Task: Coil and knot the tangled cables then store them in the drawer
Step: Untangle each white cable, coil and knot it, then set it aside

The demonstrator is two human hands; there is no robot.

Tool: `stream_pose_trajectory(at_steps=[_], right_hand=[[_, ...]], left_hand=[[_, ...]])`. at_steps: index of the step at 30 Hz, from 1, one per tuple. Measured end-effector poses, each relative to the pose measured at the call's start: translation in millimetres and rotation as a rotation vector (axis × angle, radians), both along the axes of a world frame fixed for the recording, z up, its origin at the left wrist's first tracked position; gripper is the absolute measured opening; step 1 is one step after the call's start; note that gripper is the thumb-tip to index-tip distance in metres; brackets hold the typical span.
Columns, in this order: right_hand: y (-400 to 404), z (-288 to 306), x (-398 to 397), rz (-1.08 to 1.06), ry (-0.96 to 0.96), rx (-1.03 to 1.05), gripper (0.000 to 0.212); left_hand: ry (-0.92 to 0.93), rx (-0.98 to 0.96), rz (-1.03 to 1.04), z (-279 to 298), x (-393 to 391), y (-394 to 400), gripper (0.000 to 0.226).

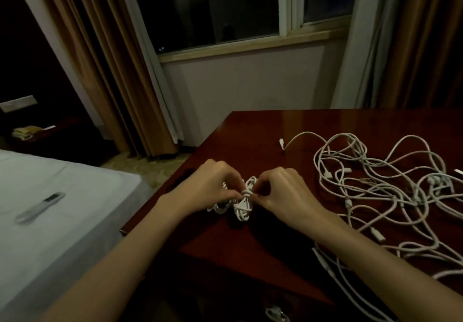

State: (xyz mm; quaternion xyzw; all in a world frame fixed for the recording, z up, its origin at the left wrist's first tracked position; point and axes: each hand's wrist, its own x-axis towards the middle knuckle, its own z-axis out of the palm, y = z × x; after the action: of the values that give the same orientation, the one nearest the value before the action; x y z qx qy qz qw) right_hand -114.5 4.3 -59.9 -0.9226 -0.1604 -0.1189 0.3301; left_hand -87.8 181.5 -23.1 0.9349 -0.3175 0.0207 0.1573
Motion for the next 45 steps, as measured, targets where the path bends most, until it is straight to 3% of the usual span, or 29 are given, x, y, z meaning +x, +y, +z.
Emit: stream_pose_trajectory(at_steps=[11, 17, 25, 32, 41, 45], right_hand=[[4.3, -4.0, 7.5, 0.057, 0.023, -0.057, 0.020], [-36.3, 23.5, 7.8, 0.074, 0.067, -0.128, 0.018], [-107.9, 41.3, -6.4, 0.057, 0.187, -0.249, 0.012], [-134.3, 37.4, -20.3, 0.113, 0.277, -0.275, 0.017], [-157.0, 29.5, -30.5, 0.145, 0.413, -0.204, 0.046], [-158.4, 27.1, -36.6, 0.165, 0.479, -0.210, 0.065]], left_hand=[[0.016, 0.121, 0.032, 1.8, 9.1, -5.4, 0.011], [0.019, 0.068, -0.030, 11.0, 12.4, -36.8, 0.013], [0.443, 0.186, -0.187, 15.8, 1.3, -105.7, 0.041], [0.502, 0.234, -0.203, 6.4, 6.9, -148.2, 0.026], [0.581, 0.169, -0.210, -2.1, 17.9, -170.4, 0.011], [0.593, 0.134, -0.205, -5.0, 19.9, -169.3, 0.015]])
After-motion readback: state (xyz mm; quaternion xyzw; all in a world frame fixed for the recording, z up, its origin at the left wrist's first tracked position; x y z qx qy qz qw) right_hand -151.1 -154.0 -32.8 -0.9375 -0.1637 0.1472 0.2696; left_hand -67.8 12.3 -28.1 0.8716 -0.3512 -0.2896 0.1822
